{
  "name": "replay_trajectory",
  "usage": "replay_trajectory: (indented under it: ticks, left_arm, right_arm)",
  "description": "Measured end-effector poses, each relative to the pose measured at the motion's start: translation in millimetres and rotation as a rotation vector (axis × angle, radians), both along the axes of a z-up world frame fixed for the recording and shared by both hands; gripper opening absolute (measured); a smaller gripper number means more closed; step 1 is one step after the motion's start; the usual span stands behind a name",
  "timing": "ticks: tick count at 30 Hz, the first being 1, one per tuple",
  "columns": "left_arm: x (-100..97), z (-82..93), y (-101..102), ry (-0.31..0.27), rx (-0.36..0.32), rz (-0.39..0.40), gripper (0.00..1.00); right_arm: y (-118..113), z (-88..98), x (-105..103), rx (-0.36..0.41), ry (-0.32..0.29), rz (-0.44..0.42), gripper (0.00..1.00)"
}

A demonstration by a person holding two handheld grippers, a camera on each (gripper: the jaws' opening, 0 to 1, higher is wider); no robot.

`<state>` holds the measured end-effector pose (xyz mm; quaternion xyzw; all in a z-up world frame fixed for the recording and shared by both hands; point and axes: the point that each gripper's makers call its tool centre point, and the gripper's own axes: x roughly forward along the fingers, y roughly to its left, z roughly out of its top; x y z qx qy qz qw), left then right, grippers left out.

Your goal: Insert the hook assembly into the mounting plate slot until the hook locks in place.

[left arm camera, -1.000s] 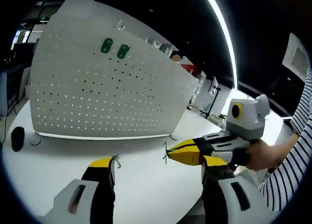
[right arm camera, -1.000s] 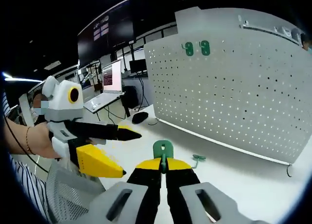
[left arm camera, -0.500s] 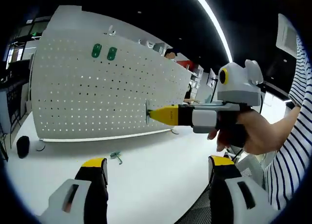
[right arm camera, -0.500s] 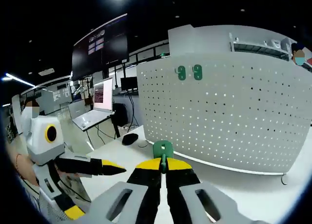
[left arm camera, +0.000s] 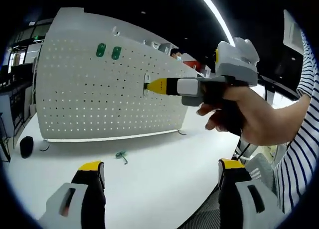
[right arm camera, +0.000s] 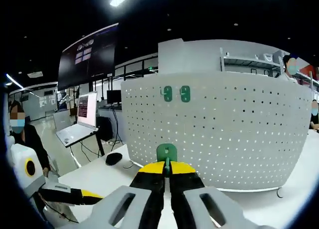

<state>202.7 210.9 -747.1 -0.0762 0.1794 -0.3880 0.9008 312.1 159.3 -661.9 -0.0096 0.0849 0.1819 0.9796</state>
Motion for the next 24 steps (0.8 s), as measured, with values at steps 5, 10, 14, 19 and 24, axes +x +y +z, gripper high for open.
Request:
replay_trajectory:
  ticks: [5, 10, 14, 19, 24]
  left_arm:
    - [1.9, -3.9, 4.5, 0.002, 0.012, 0.021, 0.99]
    - [4.4, -7.3, 7.9, -0.023, 0.055, 0.030, 0.98]
    - [5.8, -12.0, 9.8, -0.028, 0.079, 0.032, 0.98]
    - [7.4, -10.8, 10.8, -0.045, 0.081, 0.035, 1.00]
    - [8.0, -8.2, 10.9, -0.061, 0.080, 0.041, 1.00]
  right_arm:
    - [-4.8, 5.2, 11.1, 0.021, -0.003, -0.031, 0.00]
    - [-5.6, 8.8, 22.1, 0.025, -0.007, -0.043, 0.00]
    - [-10.2, 13.0, 35.0, 0.042, -0.005, -0.068, 0.00]
    - [-15.3, 23.9, 51.5, 0.068, -0.022, -0.107, 0.00]
    - [-17.8, 32.2, 60.9, 0.087, -0.040, -0.136, 0.00]
